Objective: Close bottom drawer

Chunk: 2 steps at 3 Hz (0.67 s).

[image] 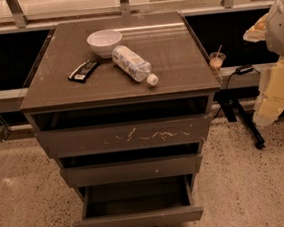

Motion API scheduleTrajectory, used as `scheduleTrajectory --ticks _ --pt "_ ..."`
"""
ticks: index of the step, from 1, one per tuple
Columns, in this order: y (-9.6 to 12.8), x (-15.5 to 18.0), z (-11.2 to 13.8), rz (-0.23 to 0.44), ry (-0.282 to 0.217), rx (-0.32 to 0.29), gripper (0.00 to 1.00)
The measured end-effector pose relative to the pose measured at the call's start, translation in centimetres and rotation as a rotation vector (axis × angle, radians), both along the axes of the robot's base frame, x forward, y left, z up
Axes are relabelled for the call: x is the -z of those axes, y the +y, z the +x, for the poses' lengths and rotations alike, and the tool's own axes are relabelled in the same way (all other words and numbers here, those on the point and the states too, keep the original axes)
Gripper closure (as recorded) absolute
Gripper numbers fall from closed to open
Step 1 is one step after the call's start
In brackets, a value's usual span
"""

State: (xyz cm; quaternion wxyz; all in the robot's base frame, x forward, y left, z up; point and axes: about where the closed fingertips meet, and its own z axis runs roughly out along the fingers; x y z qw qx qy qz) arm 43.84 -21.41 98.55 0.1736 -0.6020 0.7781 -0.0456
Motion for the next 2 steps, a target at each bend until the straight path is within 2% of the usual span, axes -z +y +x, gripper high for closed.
scheduleTrajectory --ticks 1,2 --pt "0.0 0.0 0.0 0.0 0.0 0.0 0.0" --pt "-0.7 2.0 -0.1 0.031 0.005 0.023 0.0"
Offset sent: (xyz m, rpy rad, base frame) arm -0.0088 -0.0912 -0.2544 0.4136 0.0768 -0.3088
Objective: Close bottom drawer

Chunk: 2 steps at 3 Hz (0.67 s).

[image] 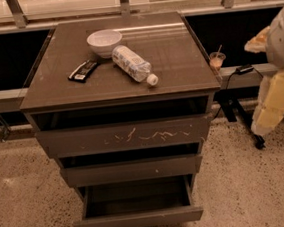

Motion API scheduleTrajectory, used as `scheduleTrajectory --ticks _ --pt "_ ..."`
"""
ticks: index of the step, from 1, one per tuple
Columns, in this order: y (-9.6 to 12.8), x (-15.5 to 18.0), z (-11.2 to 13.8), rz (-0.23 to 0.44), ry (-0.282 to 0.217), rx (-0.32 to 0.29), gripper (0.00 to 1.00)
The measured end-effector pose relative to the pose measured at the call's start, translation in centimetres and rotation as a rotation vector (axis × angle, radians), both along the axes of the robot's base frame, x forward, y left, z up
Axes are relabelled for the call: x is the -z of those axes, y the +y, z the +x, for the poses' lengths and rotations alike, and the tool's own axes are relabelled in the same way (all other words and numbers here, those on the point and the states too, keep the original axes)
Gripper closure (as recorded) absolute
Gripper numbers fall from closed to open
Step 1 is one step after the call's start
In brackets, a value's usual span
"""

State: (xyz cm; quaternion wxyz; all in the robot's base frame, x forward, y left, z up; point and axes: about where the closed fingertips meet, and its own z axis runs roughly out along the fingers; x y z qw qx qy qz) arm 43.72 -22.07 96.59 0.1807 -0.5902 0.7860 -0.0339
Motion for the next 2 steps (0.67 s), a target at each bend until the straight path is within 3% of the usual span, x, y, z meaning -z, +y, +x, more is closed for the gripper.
scheduleTrajectory --ticks 1,2 --pt "-1.0 9.8 -1.0 0.175 0.086 0.045 0.0" --pt "-1.9 18.6 -2.9 0.258 0.144 0.063 0.0"
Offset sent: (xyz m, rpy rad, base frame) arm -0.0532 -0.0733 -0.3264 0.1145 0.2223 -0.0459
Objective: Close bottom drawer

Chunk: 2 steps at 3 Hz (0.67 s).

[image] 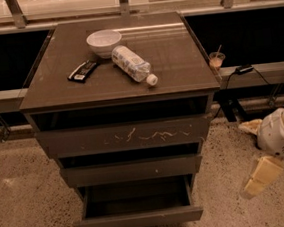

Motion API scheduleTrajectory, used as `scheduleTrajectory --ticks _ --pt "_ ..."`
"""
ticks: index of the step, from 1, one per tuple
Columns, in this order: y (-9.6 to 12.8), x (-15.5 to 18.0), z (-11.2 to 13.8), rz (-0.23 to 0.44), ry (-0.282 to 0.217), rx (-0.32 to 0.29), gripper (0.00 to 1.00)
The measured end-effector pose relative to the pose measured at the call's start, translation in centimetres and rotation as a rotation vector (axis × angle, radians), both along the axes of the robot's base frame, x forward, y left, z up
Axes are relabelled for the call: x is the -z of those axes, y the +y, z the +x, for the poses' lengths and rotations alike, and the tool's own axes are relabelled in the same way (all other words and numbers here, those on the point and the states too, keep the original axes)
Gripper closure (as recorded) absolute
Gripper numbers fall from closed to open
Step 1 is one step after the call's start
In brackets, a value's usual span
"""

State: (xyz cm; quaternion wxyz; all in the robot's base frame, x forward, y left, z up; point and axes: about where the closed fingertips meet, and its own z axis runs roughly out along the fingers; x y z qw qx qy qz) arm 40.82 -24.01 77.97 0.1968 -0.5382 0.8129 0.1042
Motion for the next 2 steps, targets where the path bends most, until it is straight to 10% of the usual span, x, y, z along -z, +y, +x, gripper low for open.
scheduleTrajectory --ticks 2 --pt "2.3 5.0 0.1 0.015 0.038 -0.054 0.0"
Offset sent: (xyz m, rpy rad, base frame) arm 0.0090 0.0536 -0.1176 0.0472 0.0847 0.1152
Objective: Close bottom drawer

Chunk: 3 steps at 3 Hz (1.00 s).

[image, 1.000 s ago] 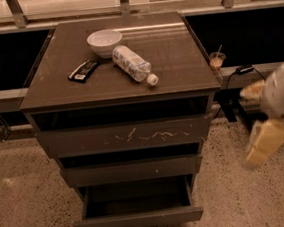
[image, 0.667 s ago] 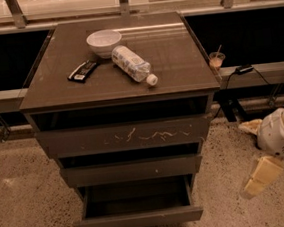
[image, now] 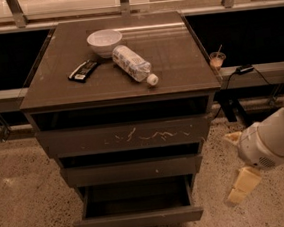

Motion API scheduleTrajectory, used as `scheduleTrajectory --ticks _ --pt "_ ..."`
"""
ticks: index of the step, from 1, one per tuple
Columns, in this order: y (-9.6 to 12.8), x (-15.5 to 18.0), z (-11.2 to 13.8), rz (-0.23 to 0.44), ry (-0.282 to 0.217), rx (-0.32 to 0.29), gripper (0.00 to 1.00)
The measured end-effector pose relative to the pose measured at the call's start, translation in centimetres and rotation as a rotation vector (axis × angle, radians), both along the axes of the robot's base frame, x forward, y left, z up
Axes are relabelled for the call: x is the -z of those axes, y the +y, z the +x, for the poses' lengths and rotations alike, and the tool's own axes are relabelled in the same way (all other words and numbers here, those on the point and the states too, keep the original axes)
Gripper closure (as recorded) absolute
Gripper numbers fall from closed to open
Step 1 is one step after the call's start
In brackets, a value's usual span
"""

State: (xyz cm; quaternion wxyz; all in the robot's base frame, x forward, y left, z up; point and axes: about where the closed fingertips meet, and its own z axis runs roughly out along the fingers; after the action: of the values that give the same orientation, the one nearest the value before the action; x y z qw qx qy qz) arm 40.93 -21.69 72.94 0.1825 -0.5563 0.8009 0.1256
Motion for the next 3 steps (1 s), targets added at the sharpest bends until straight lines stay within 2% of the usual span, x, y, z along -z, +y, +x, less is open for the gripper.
scheduleTrajectory --ticks 1,2,3 --pt "3.4 8.4 -1.1 0.115 0.04 -0.042 0.0" --pt "7.5 18.5 -4.2 0.146 0.125 -0.11 0.0" --pt "8.2 21.3 -5.4 0.152 0.153 -0.116 0.0"
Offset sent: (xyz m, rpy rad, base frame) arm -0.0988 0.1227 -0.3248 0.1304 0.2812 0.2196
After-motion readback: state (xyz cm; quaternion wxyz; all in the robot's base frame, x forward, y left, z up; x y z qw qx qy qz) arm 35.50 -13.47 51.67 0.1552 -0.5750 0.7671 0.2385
